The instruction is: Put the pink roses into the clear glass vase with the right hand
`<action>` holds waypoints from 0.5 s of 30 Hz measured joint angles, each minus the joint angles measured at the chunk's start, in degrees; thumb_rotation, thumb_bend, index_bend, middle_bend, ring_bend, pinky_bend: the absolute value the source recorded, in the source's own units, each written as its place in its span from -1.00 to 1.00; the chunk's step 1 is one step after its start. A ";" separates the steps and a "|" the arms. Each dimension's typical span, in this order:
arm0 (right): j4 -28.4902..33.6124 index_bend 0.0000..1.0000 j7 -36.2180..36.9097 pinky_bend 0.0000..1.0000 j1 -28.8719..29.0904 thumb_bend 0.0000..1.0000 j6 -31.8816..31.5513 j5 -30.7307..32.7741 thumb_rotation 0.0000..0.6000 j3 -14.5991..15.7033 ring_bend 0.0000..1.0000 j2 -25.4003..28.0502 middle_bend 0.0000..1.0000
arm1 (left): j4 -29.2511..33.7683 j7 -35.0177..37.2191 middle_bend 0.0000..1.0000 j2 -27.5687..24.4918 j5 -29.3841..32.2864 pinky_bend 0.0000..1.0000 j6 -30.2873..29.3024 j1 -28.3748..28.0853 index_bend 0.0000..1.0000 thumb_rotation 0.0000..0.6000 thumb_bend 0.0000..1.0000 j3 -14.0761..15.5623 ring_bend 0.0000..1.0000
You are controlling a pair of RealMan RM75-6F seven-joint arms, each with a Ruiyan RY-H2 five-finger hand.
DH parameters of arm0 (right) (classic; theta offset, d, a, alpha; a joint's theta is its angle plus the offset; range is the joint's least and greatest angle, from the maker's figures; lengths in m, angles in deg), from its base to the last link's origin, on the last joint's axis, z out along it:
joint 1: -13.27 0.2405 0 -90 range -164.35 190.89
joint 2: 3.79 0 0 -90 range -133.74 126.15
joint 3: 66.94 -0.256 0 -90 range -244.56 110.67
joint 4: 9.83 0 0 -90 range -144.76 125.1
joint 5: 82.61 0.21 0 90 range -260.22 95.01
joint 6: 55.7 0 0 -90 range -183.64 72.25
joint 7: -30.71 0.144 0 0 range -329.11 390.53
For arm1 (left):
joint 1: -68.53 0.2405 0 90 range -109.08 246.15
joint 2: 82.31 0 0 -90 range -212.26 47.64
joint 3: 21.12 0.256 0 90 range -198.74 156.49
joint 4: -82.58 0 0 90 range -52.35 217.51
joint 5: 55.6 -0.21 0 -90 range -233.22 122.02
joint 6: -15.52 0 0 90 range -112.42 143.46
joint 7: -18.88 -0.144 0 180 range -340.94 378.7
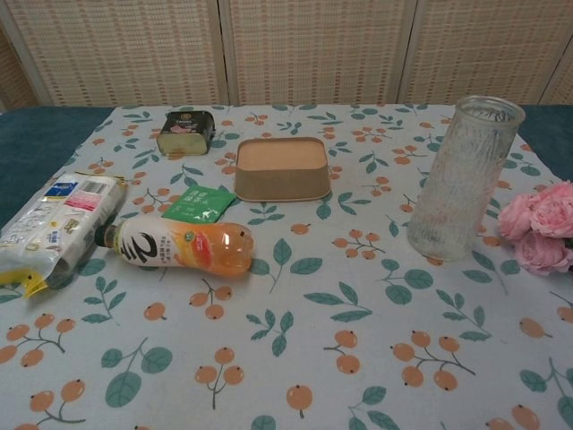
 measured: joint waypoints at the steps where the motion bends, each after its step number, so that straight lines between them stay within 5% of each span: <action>1: 0.15 0.46 -0.09 1.00 -0.04 -0.61 -0.44 -0.36 1.00 0.13 1.00 0.21 1.00 | -0.01 -0.01 -0.84 0.00 0.03 -0.26 0.05 -0.02 -0.86 1.00 -0.16 0.01 -0.60; 4: 1.78 0.63 0.36 1.00 -0.58 -0.12 -2.57 -2.14 1.00 0.32 1.00 1.21 1.00 | 0.03 -0.19 -0.84 0.01 0.09 -0.26 0.17 -0.05 -0.86 1.00 -0.16 0.03 -0.60; 7: 5.35 0.73 1.89 1.00 -1.90 0.13 -6.56 -5.80 1.00 0.58 1.00 2.91 1.00 | 0.07 -0.33 -0.84 0.04 0.16 -0.26 0.26 -0.07 -0.85 1.00 -0.16 0.06 -0.59; 15: 17.90 0.81 7.19 1.00 -8.02 0.30 -26.36 -24.03 1.00 2.32 1.00 9.03 1.00 | 0.29 -0.70 -0.84 0.04 0.29 -0.26 0.29 -0.04 -0.84 1.00 -0.16 0.11 -0.59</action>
